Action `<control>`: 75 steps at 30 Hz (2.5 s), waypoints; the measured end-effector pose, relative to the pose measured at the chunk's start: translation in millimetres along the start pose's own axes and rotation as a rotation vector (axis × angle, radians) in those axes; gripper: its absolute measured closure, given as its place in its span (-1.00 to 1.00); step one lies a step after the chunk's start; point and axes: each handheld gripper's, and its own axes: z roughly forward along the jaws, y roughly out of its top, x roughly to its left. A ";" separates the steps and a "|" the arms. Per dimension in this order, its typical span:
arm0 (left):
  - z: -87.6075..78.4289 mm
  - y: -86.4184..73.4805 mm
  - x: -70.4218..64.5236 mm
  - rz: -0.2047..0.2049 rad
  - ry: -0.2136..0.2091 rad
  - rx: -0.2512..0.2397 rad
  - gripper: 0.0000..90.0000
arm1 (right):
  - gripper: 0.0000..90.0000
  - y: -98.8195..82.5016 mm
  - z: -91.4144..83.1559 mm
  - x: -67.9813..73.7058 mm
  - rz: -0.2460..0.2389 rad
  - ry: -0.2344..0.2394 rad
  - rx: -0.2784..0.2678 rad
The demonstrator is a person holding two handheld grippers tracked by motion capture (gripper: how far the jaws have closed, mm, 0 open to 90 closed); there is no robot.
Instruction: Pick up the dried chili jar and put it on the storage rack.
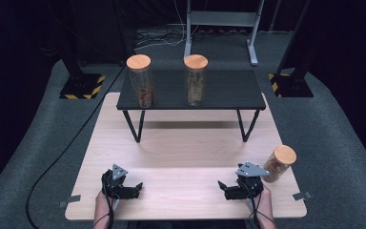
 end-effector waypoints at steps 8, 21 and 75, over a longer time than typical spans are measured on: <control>0.0 0.1 0.1 0.003 -0.001 0.001 -1.00 | -0.98 30.9 -46.1 -13.7 -0.032 -0.077 -0.109; 0.0 0.1 0.1 0.003 -0.001 0.001 -1.00 | -0.99 39.2 -100.2 -54.3 -0.001 -0.249 -0.176; 0.0 0.1 0.1 0.003 -0.001 0.001 -1.00 | -1.00 -41.8 -48.5 -102.0 0.197 -0.343 -0.096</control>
